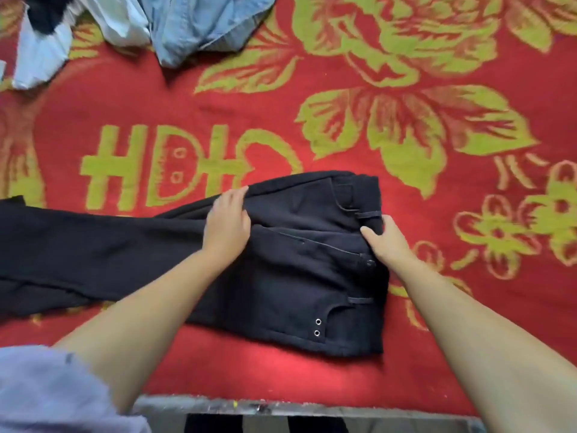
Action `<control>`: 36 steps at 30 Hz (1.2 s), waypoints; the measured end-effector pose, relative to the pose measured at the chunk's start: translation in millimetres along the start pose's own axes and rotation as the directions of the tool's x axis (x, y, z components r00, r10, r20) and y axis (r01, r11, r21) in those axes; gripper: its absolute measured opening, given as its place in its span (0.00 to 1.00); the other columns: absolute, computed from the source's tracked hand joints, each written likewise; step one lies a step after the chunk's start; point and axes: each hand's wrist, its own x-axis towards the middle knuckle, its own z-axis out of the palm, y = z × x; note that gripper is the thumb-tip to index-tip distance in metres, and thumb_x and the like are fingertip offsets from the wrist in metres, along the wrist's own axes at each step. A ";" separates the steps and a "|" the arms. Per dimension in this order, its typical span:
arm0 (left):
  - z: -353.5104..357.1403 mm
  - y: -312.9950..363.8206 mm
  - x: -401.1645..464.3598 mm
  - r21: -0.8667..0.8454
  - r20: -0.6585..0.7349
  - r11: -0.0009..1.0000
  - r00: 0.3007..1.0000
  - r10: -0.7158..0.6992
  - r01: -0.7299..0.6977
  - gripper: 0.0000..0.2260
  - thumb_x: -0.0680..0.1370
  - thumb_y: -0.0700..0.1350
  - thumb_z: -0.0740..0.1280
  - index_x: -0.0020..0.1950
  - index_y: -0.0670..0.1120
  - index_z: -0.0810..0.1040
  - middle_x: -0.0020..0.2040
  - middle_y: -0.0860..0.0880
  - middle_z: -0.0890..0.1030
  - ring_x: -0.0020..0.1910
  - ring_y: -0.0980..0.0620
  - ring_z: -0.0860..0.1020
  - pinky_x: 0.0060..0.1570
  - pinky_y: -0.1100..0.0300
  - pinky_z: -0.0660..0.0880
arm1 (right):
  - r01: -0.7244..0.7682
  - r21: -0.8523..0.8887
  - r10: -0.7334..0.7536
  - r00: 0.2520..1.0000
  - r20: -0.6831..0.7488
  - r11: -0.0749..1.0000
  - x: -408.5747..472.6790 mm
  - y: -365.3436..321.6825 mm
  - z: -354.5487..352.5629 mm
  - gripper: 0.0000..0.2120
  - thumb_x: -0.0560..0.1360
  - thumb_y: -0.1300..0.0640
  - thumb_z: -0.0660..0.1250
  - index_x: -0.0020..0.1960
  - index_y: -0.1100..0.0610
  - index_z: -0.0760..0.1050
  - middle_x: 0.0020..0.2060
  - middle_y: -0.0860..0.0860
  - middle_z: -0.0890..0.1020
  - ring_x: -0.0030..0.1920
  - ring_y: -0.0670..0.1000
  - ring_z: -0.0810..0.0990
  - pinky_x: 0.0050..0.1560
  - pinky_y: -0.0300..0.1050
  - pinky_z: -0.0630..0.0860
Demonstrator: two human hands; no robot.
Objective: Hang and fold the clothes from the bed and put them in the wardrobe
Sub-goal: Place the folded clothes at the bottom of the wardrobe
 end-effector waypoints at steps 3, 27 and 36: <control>-2.3 -21.3 28.9 0.255 0.274 0.967 0.957 -0.092 0.020 0.22 0.80 0.46 0.60 0.74 0.46 0.63 0.70 0.45 0.69 0.69 0.43 0.67 0.69 0.43 0.60 | 0.118 -0.063 -0.121 0.992 -0.042 0.991 2.1 2.1 -13.5 0.06 0.78 0.56 0.61 0.55 0.50 0.69 0.45 0.49 0.76 0.47 0.53 0.73 0.41 0.44 0.60; -83.7 -137.8 -6.0 0.426 0.580 0.834 0.813 0.047 -0.352 0.13 0.77 0.58 0.63 0.56 0.52 0.75 0.52 0.51 0.81 0.52 0.46 0.78 0.42 0.57 0.71 | 0.519 -0.436 -0.345 0.841 0.418 0.736 -41.1 -123.9 110.4 0.16 0.79 0.58 0.56 0.64 0.53 0.74 0.60 0.53 0.78 0.61 0.56 0.75 0.58 0.50 0.73; -82.7 -175.8 -46.9 0.333 0.489 0.942 0.859 -0.151 -0.024 0.11 0.82 0.48 0.55 0.61 0.45 0.70 0.56 0.42 0.76 0.53 0.40 0.77 0.49 0.51 0.73 | 0.658 -0.673 -0.354 0.751 0.557 0.339 -29.8 -159.0 163.8 0.23 0.76 0.44 0.65 0.67 0.53 0.66 0.60 0.55 0.73 0.63 0.58 0.70 0.59 0.53 0.67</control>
